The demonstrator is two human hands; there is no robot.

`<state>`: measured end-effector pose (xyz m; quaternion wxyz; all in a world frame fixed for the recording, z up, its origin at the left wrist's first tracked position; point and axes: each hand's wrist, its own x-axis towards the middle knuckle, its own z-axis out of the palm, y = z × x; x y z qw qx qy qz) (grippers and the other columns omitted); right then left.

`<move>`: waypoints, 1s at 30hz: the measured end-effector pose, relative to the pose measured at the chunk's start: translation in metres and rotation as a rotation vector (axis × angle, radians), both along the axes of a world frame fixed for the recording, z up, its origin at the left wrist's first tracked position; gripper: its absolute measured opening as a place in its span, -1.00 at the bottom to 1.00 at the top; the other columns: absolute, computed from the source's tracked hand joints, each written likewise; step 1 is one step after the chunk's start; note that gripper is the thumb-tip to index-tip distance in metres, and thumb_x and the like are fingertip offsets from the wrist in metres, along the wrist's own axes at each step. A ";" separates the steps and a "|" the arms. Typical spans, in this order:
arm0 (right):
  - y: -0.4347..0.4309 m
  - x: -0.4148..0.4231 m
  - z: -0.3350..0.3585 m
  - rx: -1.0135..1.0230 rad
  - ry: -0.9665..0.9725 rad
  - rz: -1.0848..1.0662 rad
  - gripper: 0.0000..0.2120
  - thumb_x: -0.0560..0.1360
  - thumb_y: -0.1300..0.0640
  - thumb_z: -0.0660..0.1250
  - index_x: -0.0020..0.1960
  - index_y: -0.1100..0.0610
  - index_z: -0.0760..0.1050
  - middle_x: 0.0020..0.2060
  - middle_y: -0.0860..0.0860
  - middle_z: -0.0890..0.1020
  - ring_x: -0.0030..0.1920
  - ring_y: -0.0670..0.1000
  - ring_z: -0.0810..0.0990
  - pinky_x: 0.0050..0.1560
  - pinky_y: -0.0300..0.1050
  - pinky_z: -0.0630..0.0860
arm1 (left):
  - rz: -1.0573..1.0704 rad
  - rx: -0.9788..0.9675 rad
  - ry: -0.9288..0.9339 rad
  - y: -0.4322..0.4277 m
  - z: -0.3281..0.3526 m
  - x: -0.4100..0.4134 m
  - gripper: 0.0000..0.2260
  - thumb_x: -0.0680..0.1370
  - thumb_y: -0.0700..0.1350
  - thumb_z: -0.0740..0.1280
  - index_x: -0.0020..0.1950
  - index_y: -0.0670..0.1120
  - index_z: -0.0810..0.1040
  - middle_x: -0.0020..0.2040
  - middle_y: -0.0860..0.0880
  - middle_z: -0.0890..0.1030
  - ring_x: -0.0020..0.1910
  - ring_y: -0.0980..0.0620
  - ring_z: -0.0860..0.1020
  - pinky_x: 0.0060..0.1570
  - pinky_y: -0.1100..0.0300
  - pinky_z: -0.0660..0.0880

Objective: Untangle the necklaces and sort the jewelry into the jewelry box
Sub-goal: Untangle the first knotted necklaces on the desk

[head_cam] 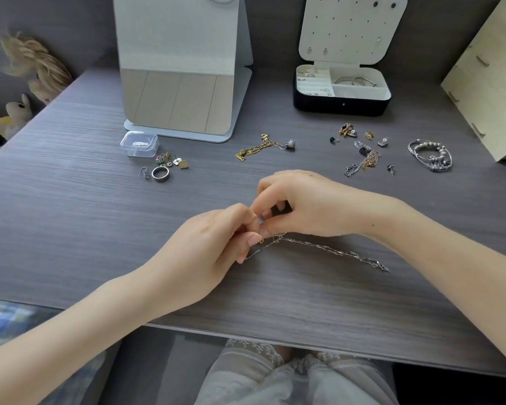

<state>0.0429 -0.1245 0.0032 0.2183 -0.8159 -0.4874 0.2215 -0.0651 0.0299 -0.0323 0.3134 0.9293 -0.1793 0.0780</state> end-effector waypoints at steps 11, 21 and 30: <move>-0.006 -0.008 0.003 -0.004 0.042 -0.070 -0.92 0.45 0.14 0.41 -0.17 0.03 0.52 -0.37 -0.18 0.51 -0.33 -0.27 0.46 -0.30 -0.43 0.34 | 0.021 -0.014 -0.020 0.000 -0.006 0.002 -0.91 0.56 0.02 0.09 -0.11 0.06 0.32 -0.40 0.22 0.39 -0.33 0.25 0.39 -0.29 0.39 0.31; -0.014 -0.006 0.000 0.319 0.590 -0.523 -0.90 0.44 0.37 0.35 -0.13 0.24 0.62 -0.36 0.09 0.58 -0.42 -0.06 0.49 -0.39 -0.27 0.49 | 0.012 0.008 0.004 0.000 -0.003 -0.001 -0.93 0.55 0.01 0.10 -0.14 0.10 0.29 -0.40 0.21 0.38 -0.33 0.32 0.37 -0.29 0.51 0.26; -0.027 -0.001 0.013 0.553 0.711 -0.760 -0.95 0.45 0.36 0.33 -0.15 0.25 0.52 -0.36 0.10 0.55 -0.46 -0.06 0.48 -0.47 -0.24 0.49 | 0.066 0.030 0.037 0.002 0.001 -0.001 -0.91 0.52 0.08 0.03 -0.15 0.13 0.26 -0.36 0.17 0.46 -0.30 0.27 0.41 -0.28 0.47 0.30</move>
